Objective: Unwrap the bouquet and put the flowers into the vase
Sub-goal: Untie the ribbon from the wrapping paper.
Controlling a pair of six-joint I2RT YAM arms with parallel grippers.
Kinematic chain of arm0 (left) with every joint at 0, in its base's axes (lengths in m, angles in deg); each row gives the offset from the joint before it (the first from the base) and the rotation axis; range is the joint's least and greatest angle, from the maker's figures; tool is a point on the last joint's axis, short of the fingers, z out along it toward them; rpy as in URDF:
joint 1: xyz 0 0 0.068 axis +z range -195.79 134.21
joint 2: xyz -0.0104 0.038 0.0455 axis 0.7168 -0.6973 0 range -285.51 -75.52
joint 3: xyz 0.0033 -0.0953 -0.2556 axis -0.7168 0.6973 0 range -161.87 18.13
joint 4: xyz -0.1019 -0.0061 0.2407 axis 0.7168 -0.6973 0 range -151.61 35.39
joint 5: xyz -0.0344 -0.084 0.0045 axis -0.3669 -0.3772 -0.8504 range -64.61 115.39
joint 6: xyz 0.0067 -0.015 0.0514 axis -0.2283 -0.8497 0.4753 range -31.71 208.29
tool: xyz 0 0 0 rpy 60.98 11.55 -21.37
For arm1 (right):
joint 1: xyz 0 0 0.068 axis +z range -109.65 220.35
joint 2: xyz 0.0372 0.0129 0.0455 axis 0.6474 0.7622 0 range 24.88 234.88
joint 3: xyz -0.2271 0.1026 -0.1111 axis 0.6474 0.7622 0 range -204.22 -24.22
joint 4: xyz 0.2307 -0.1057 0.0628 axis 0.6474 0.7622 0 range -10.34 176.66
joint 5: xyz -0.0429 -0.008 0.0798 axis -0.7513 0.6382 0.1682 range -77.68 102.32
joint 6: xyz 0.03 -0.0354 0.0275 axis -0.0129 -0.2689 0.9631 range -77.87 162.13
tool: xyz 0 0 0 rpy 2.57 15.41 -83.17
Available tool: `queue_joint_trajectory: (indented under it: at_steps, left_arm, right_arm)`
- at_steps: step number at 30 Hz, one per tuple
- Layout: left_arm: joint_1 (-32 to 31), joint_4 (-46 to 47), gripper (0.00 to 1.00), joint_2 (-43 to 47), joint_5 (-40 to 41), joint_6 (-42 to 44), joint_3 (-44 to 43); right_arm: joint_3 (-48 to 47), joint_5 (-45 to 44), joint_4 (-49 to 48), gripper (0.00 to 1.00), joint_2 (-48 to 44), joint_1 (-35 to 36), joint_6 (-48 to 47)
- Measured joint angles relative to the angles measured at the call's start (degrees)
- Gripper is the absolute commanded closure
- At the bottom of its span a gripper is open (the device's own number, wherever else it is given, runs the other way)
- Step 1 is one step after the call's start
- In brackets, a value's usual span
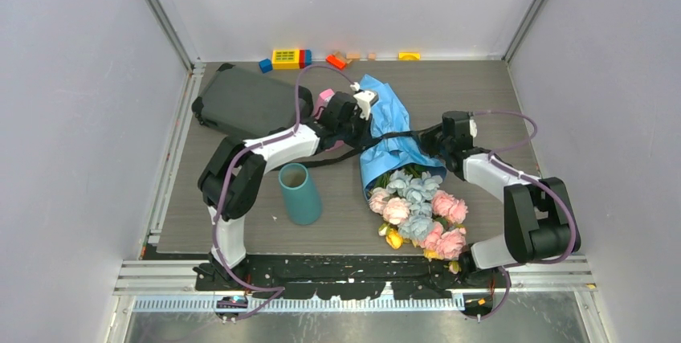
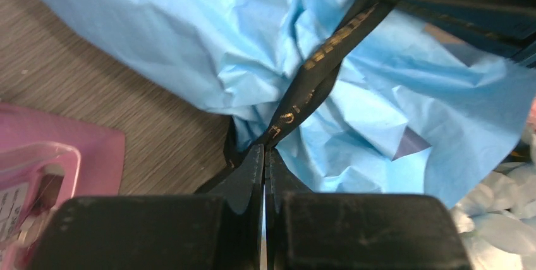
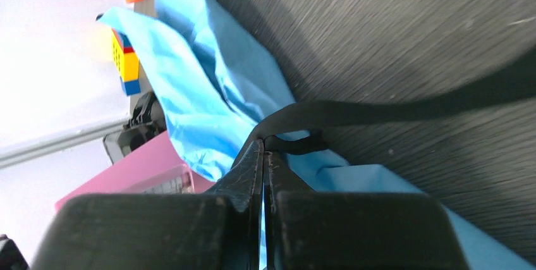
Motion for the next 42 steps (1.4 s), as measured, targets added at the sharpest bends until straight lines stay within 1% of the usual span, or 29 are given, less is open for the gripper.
queue_joint_trajectory:
  at_steps: [7, 16, 19, 21, 23, 27, 29, 33, 36, 40, 42]
  left_arm:
    - [1.51, -0.5, 1.0, 0.24, 2.1, -1.68, 2.78]
    - [2.27, -0.74, 1.0, 2.32, 3.67, -3.17, 4.94]
    - [2.27, -0.72, 1.0, 3.04, 3.76, -3.17, 5.53]
    - [2.27, -0.68, 1.0, 3.15, 3.43, -3.1, 5.55]
    - [2.29, -0.72, 0.93, 3.15, 3.1, -2.95, 5.64]
    - [2.32, -1.27, 0.8, 3.93, 2.38, -2.47, 6.29]
    - [2.36, -1.57, 0.74, 4.61, 1.9, -2.23, 6.43]
    - [2.43, -1.73, 0.63, 6.19, 0.35, -1.27, 6.43]
    - [2.49, -1.81, 0.56, 7.23, -1.11, -0.85, 6.08]
    - [2.49, -2.56, 0.51, 7.32, -3.93, 0.2, 3.39]
    - [2.49, -3.06, 0.51, 6.78, -4.85, 0.5, 1.38]
  right_arm:
    - [1.44, -2.45, 0.0, 0.94, -0.42, -2.38, 0.17]
    - [2.99, -3.32, 0.02, 0.93, -0.87, -4.44, 0.09]
    - [3.67, -3.37, 0.04, 0.91, -0.9, -5.18, -0.09]
    - [4.15, -3.34, 0.07, 0.85, -1.14, -5.73, -0.39]
    - [4.42, -3.54, 0.7, 0.73, -1.88, -6.12, -0.85]
    - [4.5, -4.24, 2.75, 0.62, -5.35, -6.6, -2.58]
    - [4.5, -4.46, 3.89, 0.58, -7.82, -6.8, -3.91]
    - [4.48, -4.39, 5.84, 0.52, -11.52, -6.8, -5.9]
    - [4.28, -3.34, 7.48, 0.5, -13.07, -6.8, -7.04]
    - [3.28, 0.37, 9.51, 0.5, -13.18, -6.8, -7.78]
    - [2.89, 2.27, 9.31, 0.5, -13.03, -6.8, -7.48]
